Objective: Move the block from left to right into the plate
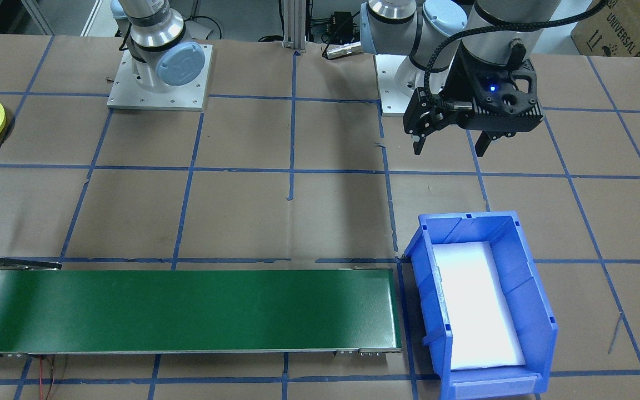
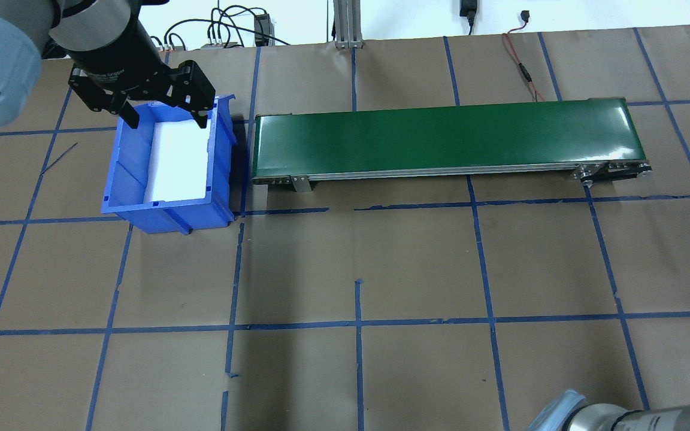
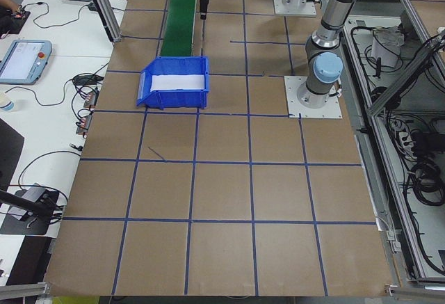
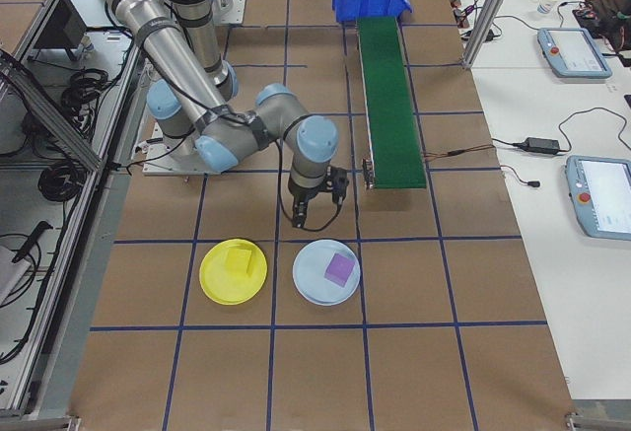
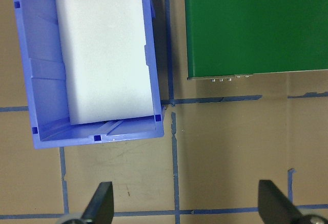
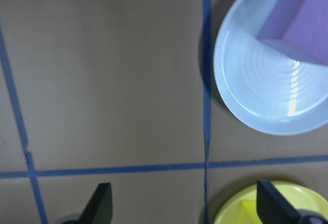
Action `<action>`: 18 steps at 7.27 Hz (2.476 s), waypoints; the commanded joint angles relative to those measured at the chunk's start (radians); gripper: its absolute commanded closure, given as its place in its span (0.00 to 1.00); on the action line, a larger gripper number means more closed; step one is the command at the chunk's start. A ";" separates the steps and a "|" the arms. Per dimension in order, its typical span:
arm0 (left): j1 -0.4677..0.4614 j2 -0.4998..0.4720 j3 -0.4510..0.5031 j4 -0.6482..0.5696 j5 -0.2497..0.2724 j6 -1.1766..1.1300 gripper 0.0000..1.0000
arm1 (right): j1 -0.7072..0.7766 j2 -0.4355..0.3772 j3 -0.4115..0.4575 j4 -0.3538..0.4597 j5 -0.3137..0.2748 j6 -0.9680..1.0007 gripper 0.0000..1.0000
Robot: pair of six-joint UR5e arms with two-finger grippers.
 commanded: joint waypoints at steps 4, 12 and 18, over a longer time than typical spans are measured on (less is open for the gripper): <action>0.001 0.000 0.000 -0.001 0.000 0.000 0.00 | 0.750 -0.116 -0.118 0.144 0.069 0.637 0.00; 0.000 0.000 0.000 -0.001 0.000 0.000 0.00 | 0.943 -0.119 -0.227 0.237 0.120 0.928 0.00; 0.000 0.000 0.000 -0.001 0.000 0.000 0.00 | 0.819 -0.069 -0.290 0.368 0.077 0.914 0.00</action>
